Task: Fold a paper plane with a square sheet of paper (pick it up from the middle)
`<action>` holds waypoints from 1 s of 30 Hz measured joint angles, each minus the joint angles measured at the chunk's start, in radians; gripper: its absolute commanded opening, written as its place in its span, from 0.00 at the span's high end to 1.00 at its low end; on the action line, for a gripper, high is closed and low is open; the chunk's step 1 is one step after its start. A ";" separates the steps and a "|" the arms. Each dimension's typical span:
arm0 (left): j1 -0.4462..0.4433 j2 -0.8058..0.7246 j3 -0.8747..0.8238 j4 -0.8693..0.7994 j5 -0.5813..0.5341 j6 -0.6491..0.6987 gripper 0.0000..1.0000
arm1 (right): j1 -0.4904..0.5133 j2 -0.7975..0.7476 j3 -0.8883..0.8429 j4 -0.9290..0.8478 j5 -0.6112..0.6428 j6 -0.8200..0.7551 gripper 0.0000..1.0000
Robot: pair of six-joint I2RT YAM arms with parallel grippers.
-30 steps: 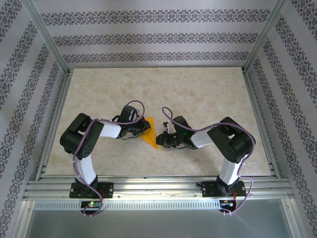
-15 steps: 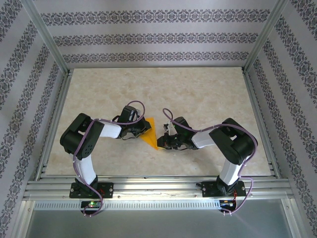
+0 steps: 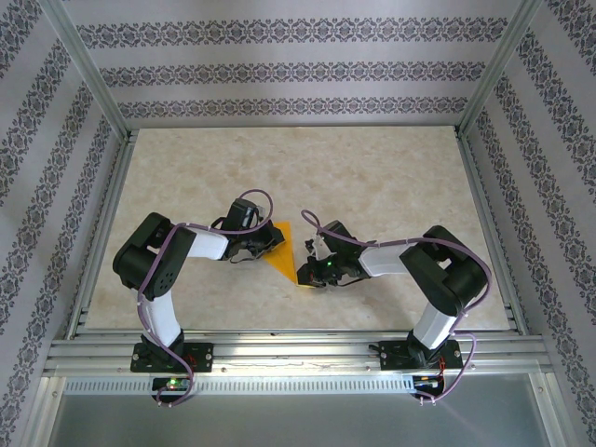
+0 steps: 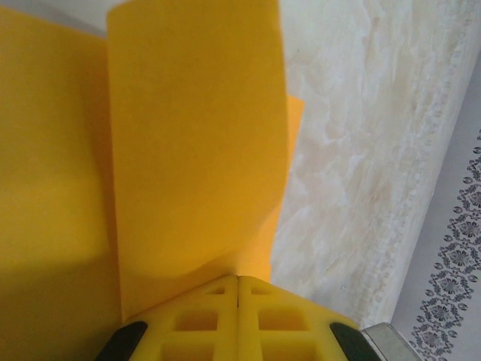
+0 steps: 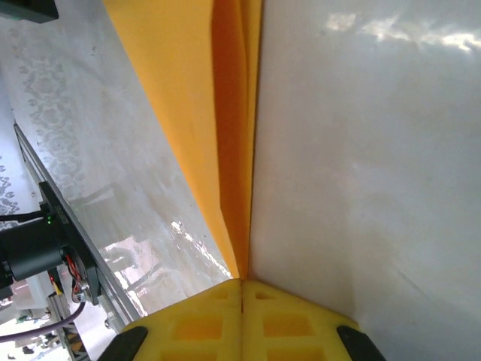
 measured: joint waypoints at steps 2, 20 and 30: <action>0.000 0.000 -0.001 0.000 0.001 0.000 0.98 | 0.000 0.000 0.004 -0.011 0.002 -0.006 0.93; 0.000 0.000 -0.012 0.021 0.004 0.000 0.98 | -0.029 -0.174 0.012 -0.104 0.010 -0.002 0.80; -0.001 0.000 -0.015 0.030 0.004 0.000 0.98 | -0.036 -0.072 0.142 -0.074 -0.010 0.051 0.94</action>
